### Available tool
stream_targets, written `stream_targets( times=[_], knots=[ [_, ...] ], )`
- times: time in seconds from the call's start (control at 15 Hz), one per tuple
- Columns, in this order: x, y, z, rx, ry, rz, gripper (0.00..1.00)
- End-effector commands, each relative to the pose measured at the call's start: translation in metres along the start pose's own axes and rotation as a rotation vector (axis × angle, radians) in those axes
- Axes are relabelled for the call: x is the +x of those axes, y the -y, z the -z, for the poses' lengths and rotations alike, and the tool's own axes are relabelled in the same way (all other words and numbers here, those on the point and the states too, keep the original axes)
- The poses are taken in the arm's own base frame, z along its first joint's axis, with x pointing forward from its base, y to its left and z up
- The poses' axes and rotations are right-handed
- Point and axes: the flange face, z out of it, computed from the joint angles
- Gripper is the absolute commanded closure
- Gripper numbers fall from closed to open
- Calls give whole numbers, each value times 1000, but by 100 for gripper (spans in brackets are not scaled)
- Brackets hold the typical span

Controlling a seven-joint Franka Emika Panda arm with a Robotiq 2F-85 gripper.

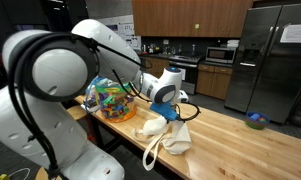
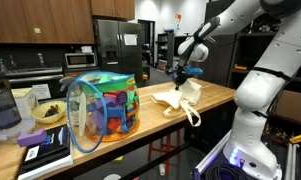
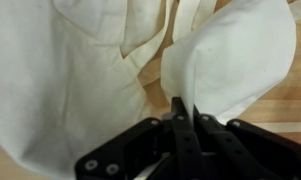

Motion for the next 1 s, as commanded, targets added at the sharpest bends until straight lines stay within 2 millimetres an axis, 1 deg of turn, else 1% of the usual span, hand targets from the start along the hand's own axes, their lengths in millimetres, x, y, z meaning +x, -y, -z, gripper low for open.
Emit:
stream_targets(
  times=[0.0,0.2,0.4,0.73,0.93],
  knots=[
    [15,-29,12,3,1,34,99],
    [27,-45,15,-2,-8,46,99],
    [45,-54,14,-10,-6,53,99],
    [84,-56,11,-10,-2,48,99],
    [114,-49,10,-7,0,50,99]
  ],
)
